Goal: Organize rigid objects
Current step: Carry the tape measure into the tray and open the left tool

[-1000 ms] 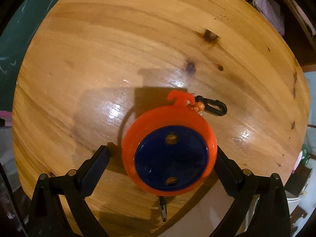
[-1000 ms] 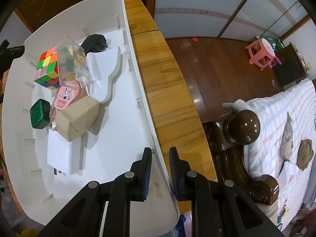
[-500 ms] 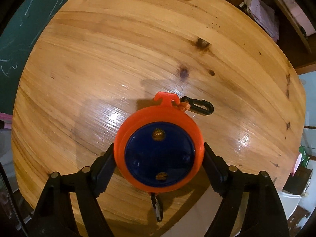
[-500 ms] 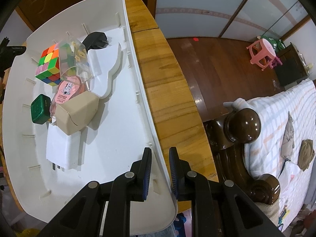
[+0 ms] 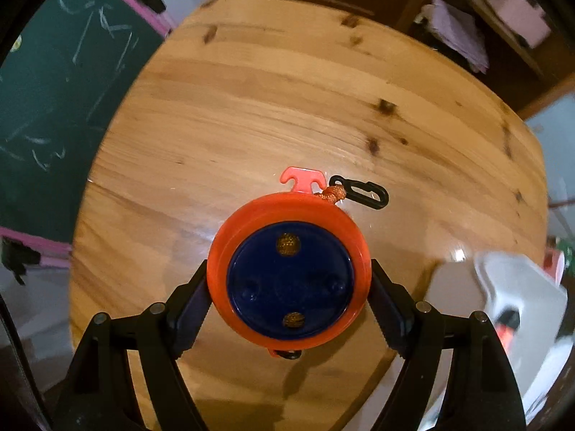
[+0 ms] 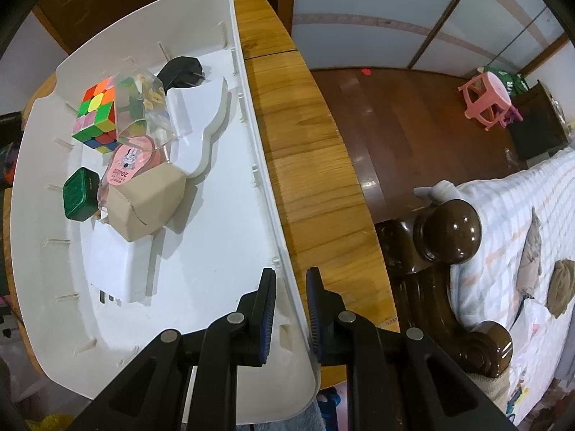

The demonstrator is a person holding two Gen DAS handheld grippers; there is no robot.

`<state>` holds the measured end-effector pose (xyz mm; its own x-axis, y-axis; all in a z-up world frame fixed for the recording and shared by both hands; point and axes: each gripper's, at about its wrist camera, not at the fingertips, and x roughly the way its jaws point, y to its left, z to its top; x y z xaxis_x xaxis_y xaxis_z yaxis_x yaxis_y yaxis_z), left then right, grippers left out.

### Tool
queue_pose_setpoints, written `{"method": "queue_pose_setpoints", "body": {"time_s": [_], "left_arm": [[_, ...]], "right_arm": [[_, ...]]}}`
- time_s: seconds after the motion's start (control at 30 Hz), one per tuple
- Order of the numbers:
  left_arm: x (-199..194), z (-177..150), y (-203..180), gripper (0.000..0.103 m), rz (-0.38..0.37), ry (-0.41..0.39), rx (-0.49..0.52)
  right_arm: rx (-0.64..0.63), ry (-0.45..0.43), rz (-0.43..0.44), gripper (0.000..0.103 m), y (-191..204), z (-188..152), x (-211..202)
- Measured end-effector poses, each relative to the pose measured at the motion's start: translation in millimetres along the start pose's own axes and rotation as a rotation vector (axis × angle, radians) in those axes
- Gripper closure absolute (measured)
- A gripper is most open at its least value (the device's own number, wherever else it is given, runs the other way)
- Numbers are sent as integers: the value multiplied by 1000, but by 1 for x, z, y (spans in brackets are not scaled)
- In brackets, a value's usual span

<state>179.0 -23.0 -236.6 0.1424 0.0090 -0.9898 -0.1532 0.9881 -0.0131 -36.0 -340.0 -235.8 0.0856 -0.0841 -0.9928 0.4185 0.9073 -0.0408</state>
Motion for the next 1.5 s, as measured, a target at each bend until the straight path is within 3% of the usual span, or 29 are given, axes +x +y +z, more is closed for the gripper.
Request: {"method": "queue_pose_setpoints", "body": {"time_s": [0.23, 0.63, 0.77, 1.1, 1.5], "left_arm": [[-66, -38, -2, 20, -11, -51, 157], [-124, -111, -69, 20, -58, -112, 407], [-118, -117, -88, 20, -49, -103, 435], [-69, -88, -143, 20, -42, -94, 434], [-31, -61, -176, 20, 165, -177, 504]], "right_arm": [[-54, 14, 40, 87, -1, 1, 3], [-172, 23, 107, 87, 1, 2, 2], [-195, 21, 124, 87, 0, 2, 2], [-221, 5, 144, 87, 0, 0, 0], [-213, 8, 174, 87, -6, 2, 4]]}}
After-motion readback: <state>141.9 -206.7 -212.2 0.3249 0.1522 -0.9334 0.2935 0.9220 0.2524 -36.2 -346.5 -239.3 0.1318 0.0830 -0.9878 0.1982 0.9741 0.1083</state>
